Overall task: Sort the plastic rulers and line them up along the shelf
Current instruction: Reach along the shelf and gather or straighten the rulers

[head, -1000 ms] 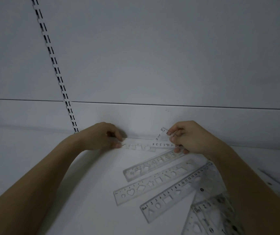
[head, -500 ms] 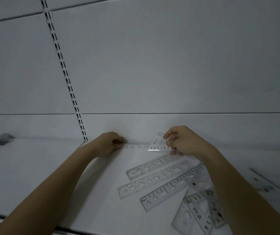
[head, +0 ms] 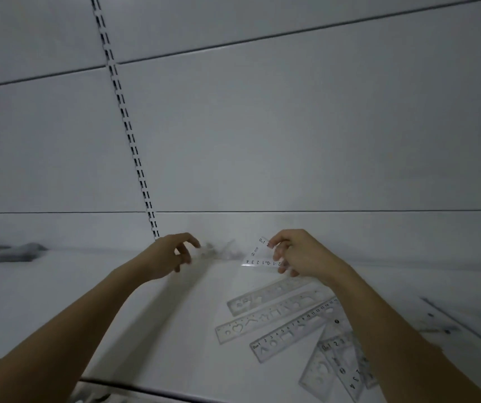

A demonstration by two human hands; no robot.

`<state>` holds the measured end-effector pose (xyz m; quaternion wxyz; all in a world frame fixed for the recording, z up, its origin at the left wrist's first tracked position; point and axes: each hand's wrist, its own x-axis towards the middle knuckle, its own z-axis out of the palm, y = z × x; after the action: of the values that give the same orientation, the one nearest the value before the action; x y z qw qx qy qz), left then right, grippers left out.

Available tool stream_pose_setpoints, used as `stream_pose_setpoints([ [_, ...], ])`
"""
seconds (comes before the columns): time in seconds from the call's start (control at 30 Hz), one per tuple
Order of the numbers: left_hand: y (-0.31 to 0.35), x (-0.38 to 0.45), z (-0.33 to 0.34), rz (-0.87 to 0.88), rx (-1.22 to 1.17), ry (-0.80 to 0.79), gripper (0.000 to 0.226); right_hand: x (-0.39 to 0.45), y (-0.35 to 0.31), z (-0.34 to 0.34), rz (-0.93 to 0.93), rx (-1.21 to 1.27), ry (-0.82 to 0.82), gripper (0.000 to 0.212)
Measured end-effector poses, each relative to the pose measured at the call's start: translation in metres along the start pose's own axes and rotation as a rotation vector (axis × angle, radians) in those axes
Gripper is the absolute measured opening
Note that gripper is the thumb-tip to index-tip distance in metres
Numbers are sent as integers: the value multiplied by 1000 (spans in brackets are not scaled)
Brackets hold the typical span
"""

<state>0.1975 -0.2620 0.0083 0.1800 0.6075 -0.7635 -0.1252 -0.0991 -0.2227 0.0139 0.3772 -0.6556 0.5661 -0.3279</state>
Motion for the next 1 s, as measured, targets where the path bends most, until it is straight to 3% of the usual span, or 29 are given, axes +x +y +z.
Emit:
stream_pose_setpoints([
  [0.17, -20, -36, -28, 31, 69, 45, 29, 6, -31, 28, -101, -164, 41, 39],
  [0.3, -58, -83, -51, 19, 126, 82, 40, 9, -71, 83, -166, -215, 9, 26],
  [0.4, -108, -122, -77, -34, 111, 126, 39, 7, -108, 140, -202, -263, -80, 48],
  [0.5, -169, -166, -109, -109, 92, 175, 39, 4, -148, 203, -267, -291, -131, 56],
  [0.8, -322, -285, -199, -321, 64, 294, 29, 9, -269, 377, -427, -278, -161, 50],
  [1.0, -400, -311, -249, -397, 65, 354, 31, 32, -328, 463, -513, -286, -217, 50],
])
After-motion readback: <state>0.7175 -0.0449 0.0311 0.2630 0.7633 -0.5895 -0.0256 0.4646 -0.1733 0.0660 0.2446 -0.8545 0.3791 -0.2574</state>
